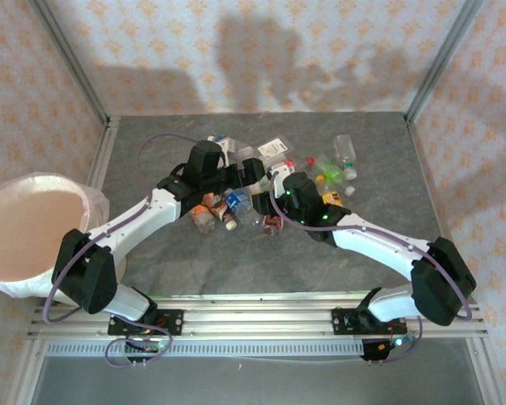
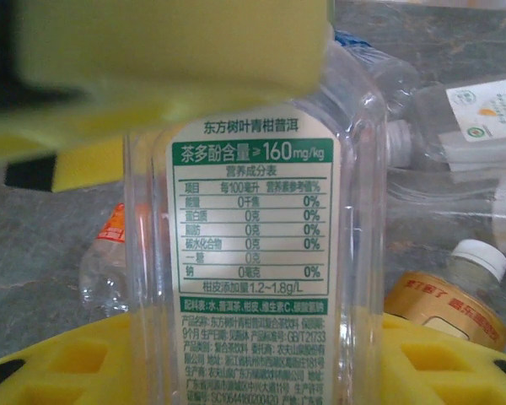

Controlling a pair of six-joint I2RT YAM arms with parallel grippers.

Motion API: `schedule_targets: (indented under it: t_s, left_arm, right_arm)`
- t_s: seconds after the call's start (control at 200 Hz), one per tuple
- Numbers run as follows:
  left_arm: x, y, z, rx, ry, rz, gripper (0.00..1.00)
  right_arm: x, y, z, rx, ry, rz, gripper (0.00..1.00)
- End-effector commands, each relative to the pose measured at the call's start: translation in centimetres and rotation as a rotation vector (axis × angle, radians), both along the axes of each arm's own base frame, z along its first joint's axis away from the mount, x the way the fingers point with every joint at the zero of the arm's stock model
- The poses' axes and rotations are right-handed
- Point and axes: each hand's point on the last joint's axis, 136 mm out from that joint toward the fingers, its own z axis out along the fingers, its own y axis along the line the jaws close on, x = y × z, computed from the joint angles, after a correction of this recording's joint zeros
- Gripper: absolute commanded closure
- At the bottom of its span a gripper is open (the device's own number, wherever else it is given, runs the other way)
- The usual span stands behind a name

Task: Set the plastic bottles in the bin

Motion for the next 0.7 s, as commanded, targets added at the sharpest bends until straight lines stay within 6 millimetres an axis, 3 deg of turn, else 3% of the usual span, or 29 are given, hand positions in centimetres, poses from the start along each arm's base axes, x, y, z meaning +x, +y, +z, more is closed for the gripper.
schedule_targets:
  t_s: [0.0,0.12,0.545,0.696]
  left_arm:
    - [1.6,0.8,1.5,-0.007,-0.060,0.102,0.03]
    - [2.4,0.5,2.2,-0.014,-0.078,0.107,0.06]
    - [2.5,1.2,2.2,-0.004,-0.092,0.142,0.48]
    - [2.3,1.3,2.2,-0.007,-0.097,0.147,0.56]
  right_arm:
    - [-0.7,1.1,0.7,0.014,-0.043,0.079,0.53]
    - [-1.5,1.4,0.6,0.021,-0.043,0.132,0.53]
    - [-2.7,2.3,0.6,0.039,-0.032,0.214,0.53]
    - [-3.0,2.5,0.5,0.043,-0.021,0.238,0.52]
